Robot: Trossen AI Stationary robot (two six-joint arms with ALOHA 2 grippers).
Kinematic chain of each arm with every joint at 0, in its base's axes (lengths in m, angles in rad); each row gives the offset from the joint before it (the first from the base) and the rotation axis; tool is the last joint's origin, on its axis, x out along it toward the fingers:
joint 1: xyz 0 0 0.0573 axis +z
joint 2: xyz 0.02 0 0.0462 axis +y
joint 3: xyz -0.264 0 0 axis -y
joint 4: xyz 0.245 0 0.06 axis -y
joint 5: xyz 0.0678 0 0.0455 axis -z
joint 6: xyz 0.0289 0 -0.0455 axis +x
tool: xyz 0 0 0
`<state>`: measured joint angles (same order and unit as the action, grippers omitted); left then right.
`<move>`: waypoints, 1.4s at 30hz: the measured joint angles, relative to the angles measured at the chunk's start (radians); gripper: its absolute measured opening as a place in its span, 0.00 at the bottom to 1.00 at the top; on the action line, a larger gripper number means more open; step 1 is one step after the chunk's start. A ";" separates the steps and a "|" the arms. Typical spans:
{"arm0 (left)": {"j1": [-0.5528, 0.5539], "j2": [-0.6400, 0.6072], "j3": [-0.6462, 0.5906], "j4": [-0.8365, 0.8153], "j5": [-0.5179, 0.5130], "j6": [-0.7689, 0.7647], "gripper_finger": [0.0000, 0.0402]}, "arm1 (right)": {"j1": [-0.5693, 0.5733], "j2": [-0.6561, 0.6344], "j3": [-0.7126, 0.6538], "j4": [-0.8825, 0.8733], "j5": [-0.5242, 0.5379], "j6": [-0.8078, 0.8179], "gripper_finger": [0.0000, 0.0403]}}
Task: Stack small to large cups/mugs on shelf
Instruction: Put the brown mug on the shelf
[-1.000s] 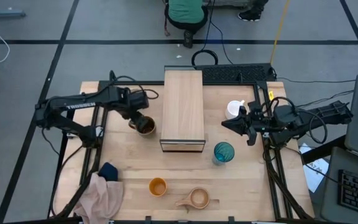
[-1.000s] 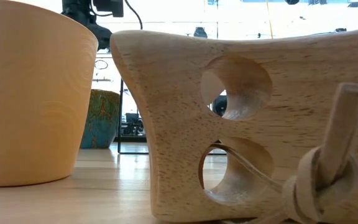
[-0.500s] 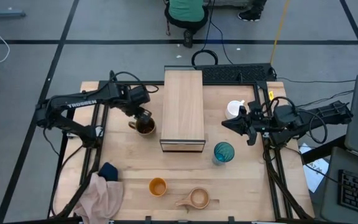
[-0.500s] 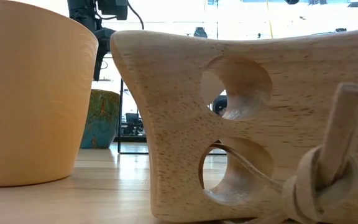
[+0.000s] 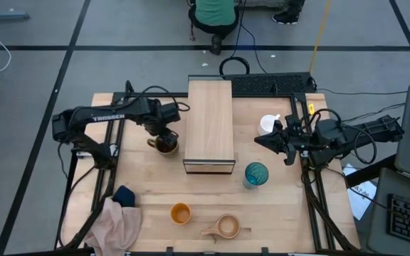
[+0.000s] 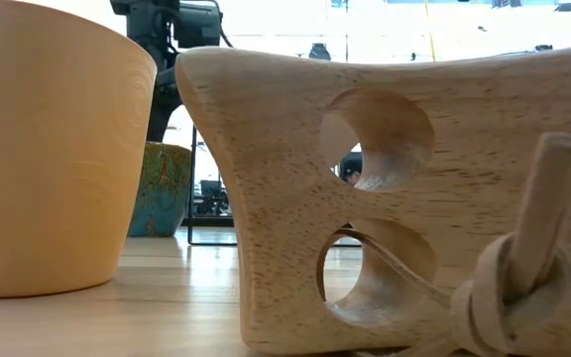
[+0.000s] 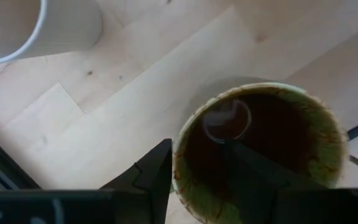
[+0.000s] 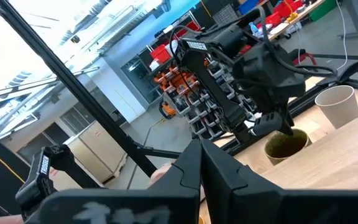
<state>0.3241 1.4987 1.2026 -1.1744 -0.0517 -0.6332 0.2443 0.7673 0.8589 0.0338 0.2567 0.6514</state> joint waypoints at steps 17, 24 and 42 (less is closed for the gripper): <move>0.003 0.042 0.000 0.003 -0.029 0.055 0.37 | 0.000 0.000 0.000 0.000 0.000 -0.006 0.00; 0.003 0.042 -0.027 0.031 -0.027 0.085 0.37 | 0.000 0.000 0.000 0.000 0.000 -0.008 0.00; 0.002 0.040 -0.091 0.079 0.055 0.214 0.08 | 0.000 0.000 0.000 -0.001 0.000 -0.008 0.00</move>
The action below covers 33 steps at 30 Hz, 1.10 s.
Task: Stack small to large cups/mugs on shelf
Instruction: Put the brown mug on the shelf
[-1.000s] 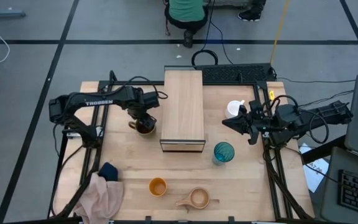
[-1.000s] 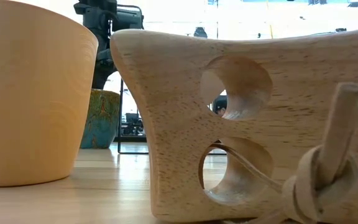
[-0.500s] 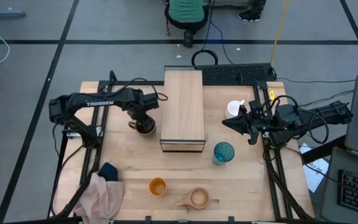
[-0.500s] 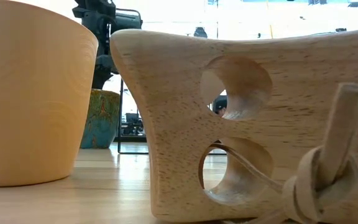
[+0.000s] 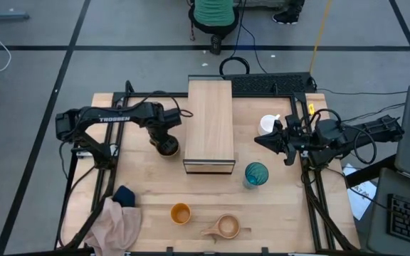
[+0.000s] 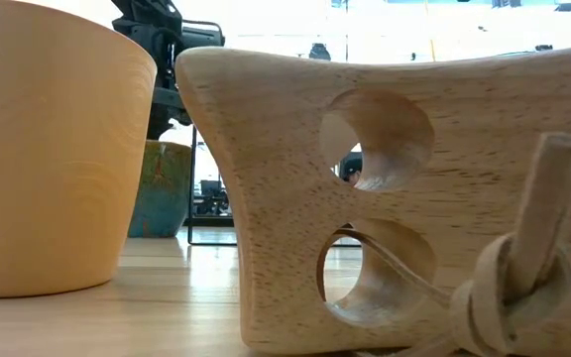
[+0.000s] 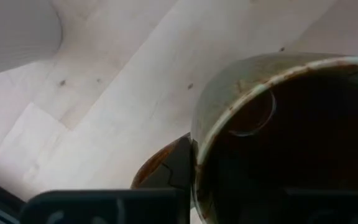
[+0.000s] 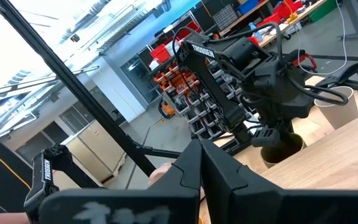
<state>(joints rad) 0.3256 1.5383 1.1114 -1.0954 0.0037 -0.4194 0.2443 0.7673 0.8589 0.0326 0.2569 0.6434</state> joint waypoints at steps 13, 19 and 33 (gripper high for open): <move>-0.002 -0.020 0.008 -0.047 0.079 0.023 0.07 | 0.000 0.000 0.000 -0.014 0.000 0.000 0.00; -0.002 -0.029 0.115 -0.192 0.055 0.059 0.07 | 0.000 0.000 0.000 -0.021 0.000 -0.004 0.00; 0.043 -0.029 0.458 -0.419 0.038 0.092 0.07 | 0.000 0.000 0.000 -0.029 0.002 -0.034 0.00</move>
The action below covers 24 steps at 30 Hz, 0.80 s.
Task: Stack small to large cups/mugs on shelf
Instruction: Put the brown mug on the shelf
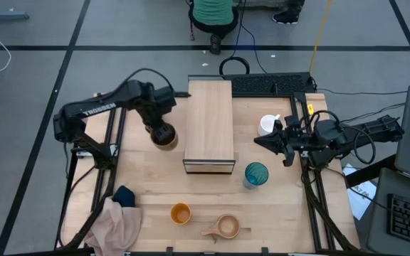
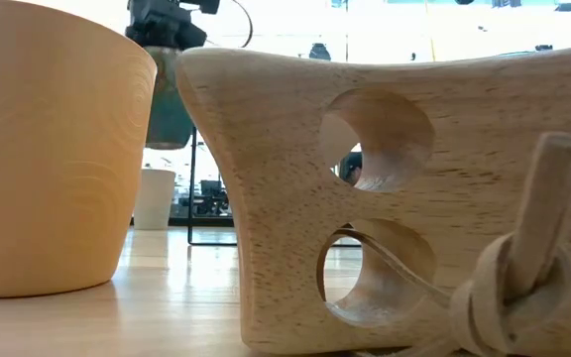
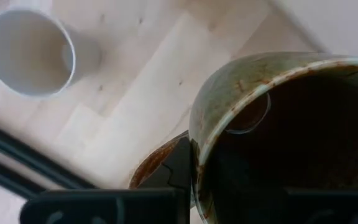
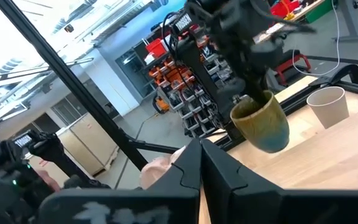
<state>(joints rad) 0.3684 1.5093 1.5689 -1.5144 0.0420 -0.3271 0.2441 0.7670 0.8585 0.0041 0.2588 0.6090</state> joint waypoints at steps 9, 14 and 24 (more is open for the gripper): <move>0.075 -0.001 0.119 -0.054 0.001 -0.037 0.07 | 0.000 0.000 0.000 -0.010 0.001 -0.001 0.00; 0.118 -0.001 0.155 -0.048 0.052 -0.067 0.07 | 0.000 0.005 0.000 -0.010 0.001 -0.024 0.00; 0.177 0.009 0.193 0.023 0.140 -0.086 0.07 | -0.001 0.059 0.000 -0.010 0.001 -0.045 0.00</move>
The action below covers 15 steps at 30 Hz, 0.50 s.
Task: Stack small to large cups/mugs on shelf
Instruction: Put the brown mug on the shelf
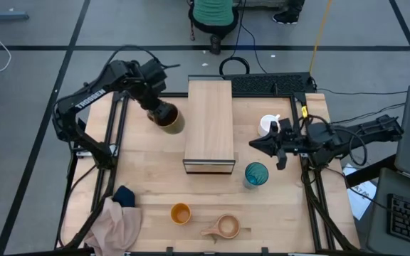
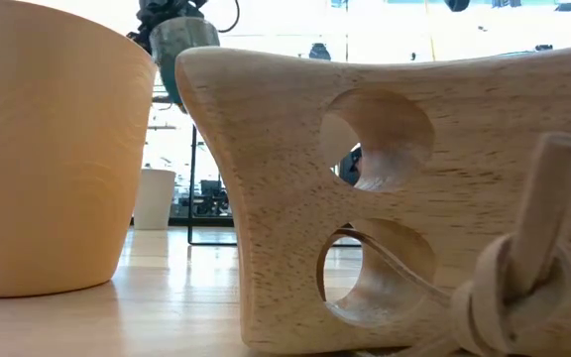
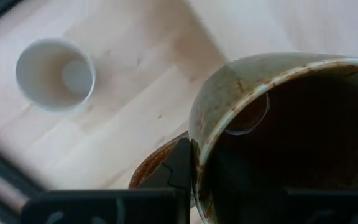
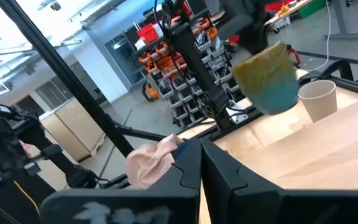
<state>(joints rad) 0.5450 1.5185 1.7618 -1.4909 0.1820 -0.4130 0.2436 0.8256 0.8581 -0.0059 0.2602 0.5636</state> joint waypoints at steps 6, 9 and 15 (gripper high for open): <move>0.037 0.015 0.000 0.062 0.035 -0.044 0.07 | 0.000 0.034 0.000 0.024 0.000 -0.003 0.00; 0.059 0.039 0.000 0.088 0.040 -0.064 0.07 | 0.000 0.041 0.000 0.053 0.000 -0.018 0.00; 0.061 0.143 0.119 0.033 0.083 -0.048 0.07 | 0.000 0.042 0.000 0.054 0.000 -0.034 0.00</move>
<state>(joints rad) 0.6063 1.6618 1.8809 -1.4580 0.2648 -0.4615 0.2436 0.8673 0.8581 0.0476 0.2604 0.5297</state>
